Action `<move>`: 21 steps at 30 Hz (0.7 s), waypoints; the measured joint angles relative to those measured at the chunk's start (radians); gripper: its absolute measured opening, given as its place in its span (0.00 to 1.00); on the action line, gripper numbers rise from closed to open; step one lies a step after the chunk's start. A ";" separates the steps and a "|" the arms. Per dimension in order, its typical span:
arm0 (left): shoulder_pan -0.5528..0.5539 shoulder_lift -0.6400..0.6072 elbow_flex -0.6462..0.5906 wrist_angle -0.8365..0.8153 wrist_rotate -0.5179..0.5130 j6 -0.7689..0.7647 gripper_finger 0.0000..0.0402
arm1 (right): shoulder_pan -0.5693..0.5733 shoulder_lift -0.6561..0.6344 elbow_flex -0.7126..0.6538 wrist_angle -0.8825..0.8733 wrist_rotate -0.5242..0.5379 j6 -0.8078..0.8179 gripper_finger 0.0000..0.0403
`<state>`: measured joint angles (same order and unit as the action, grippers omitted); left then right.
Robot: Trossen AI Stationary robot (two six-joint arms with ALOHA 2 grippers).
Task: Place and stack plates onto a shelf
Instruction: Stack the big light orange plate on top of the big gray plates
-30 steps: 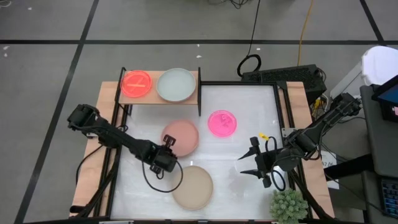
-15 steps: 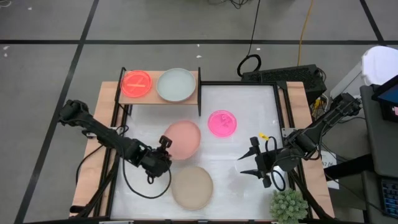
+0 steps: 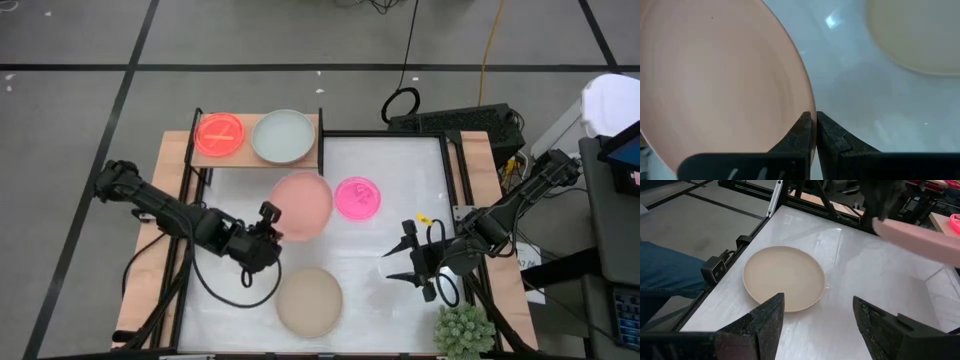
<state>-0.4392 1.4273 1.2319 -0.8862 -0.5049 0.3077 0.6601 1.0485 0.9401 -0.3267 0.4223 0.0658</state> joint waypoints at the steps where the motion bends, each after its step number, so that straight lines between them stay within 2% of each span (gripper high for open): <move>1: 0.011 0.000 0.013 -0.001 -0.003 0.017 0.03 | 0.000 0.000 0.000 0.000 0.000 0.000 0.54; 11: 0.180 -0.001 0.105 -0.077 -0.046 0.211 0.03 | 0.000 0.000 0.000 0.000 0.000 0.001 0.54; 21: 0.424 -0.005 0.127 -0.110 -0.045 0.285 0.03 | 0.000 0.000 0.000 -0.017 0.000 0.001 0.54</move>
<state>-0.0152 1.4220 1.3590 -0.9962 -0.5496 0.5932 0.6601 1.0485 0.9401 -0.3439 0.4221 0.0666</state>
